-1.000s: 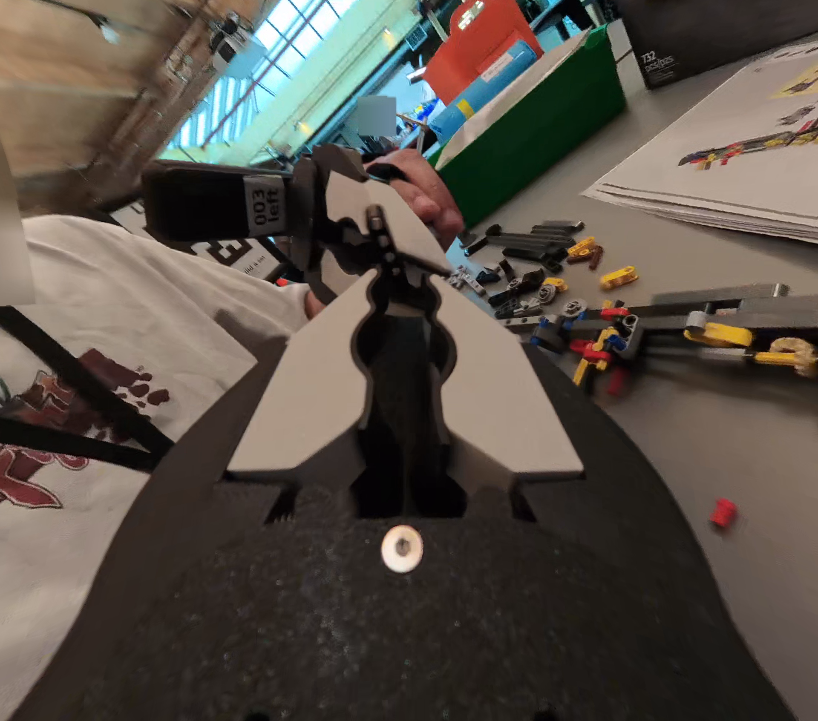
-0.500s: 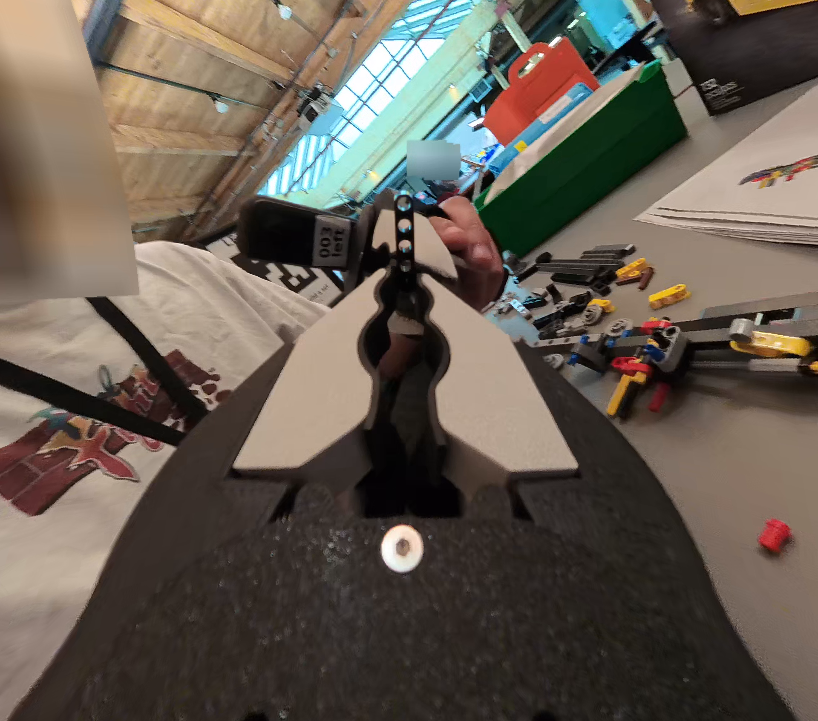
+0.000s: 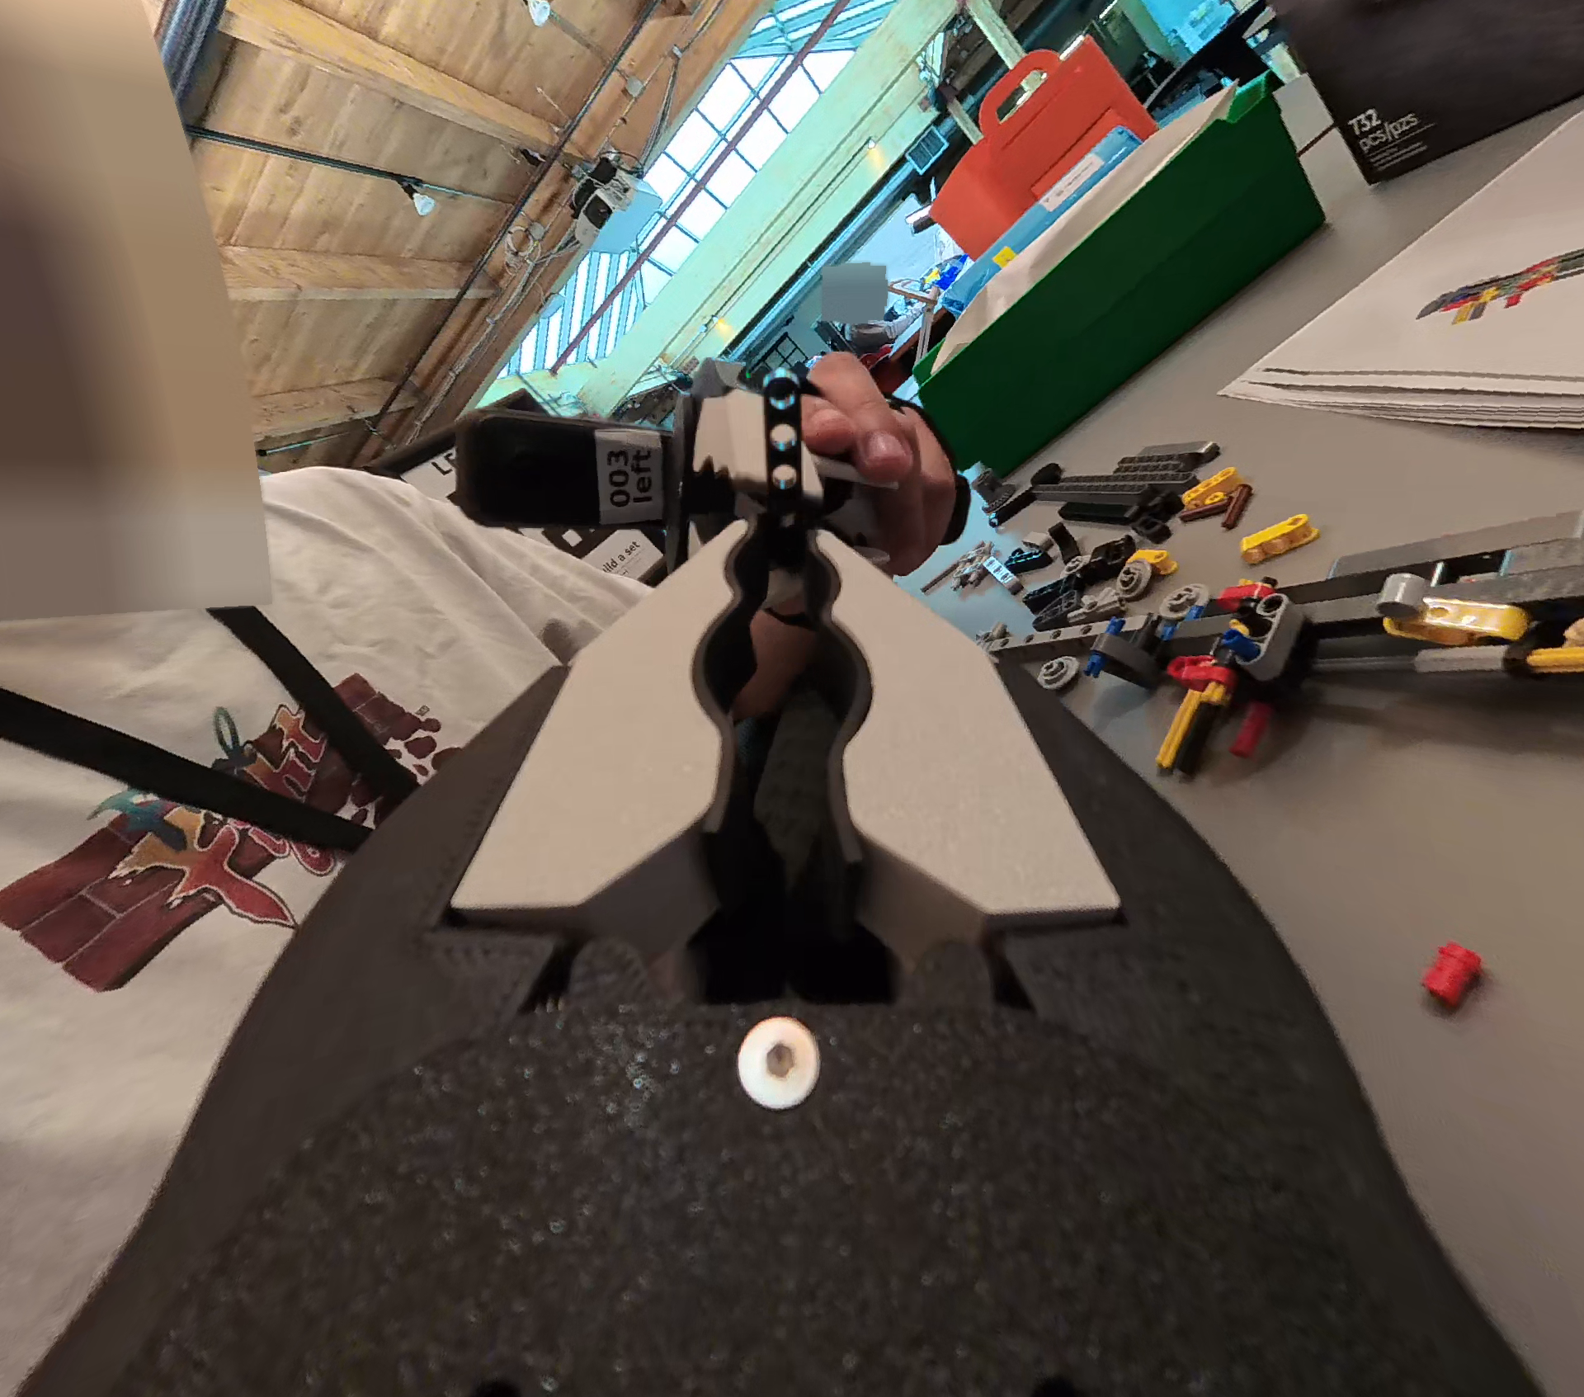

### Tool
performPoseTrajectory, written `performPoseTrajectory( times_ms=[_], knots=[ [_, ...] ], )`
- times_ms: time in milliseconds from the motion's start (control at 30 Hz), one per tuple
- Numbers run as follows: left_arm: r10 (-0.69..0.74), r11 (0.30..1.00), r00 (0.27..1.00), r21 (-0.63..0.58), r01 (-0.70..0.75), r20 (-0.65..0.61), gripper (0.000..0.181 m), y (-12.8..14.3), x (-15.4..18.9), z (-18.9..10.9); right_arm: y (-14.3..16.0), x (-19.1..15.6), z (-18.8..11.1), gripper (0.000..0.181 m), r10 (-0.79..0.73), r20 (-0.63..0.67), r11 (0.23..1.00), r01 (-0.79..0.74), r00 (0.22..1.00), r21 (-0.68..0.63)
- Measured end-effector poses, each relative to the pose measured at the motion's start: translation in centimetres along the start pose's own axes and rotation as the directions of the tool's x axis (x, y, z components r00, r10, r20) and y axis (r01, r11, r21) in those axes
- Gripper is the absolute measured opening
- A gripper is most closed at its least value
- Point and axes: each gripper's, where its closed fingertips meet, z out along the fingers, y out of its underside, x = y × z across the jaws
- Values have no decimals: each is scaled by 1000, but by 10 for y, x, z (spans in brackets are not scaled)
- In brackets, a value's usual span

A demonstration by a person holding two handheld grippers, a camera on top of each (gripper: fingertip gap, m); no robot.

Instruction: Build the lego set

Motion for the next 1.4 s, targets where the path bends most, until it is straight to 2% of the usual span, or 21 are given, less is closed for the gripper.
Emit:
performPoseTrajectory(
  times_ms=[67, 367, 467, 567, 633, 767, 867, 1000, 1167, 1233, 1300, 1367, 1400],
  knots=[
    [22, 1000, 1000, 4, -22, 9, 4, -2, 0, -1, -1, 2, -2, 6, 7, -9, 1000, -7, 1000, 2],
    [46, 999, 999, -14, -46, -16, 2, 1, 4, -2, 3, 5, -2, 6, -13, -28, 1000, 12, 1000, -23],
    [89, 993, 996, -76, -89, -4, 2, 11, 5, 1, 5, 16, -4, 7, -25, -94, 999, 22, 995, -32],
    [129, 981, 992, -148, -127, 5, 1, 24, 4, 4, -2, 24, -6, 17, -95, -184, 995, 94, 978, -13],
    [182, 961, 983, -211, -177, 8, 1, 34, 4, 6, -7, 38, -11, 14, -166, -301, 985, 169, 939, -15],
    [296, 906, 955, -315, -283, -8, 2, 51, 9, 11, -3, 55, -13, 11, -290, -442, 957, 270, 849, -109],
    [366, 865, 931, -361, -347, -19, 2, 56, 12, 12, 1, 60, -8, 14, -324, -470, 946, 288, 821, -149],
    [446, 817, 895, -398, -417, -20, 2, 56, 14, 13, 3, 67, -8, 8, -323, -500, 946, 276, 804, -168],
    [501, 786, 865, -407, -466, -22, 2, 54, 17, 14, 7, 68, -6, 7, -340, -497, 940, 281, 798, -192],
    [467, 819, 884, -377, -433, 0, 3, 49, 16, 14, 5, 64, -6, 7, -303, -477, 953, 257, 825, -161],
    [367, 891, 930, -298, -344, 22, 7, 41, 14, 12, 2, 61, -8, 6, -266, -456, 964, 236, 849, -124],
    [106, 974, 994, -203, -103, 4, 14, 34, 7, 8, 3, 55, -8, 6, -227, -412, 974, 201, 882, -107],
    [-66, 985, 998, -162, 62, -21, 17, 32, 0, 6, 6, 49, -6, 6, -210, -367, 977, 183, 906, -107]
  ],
)
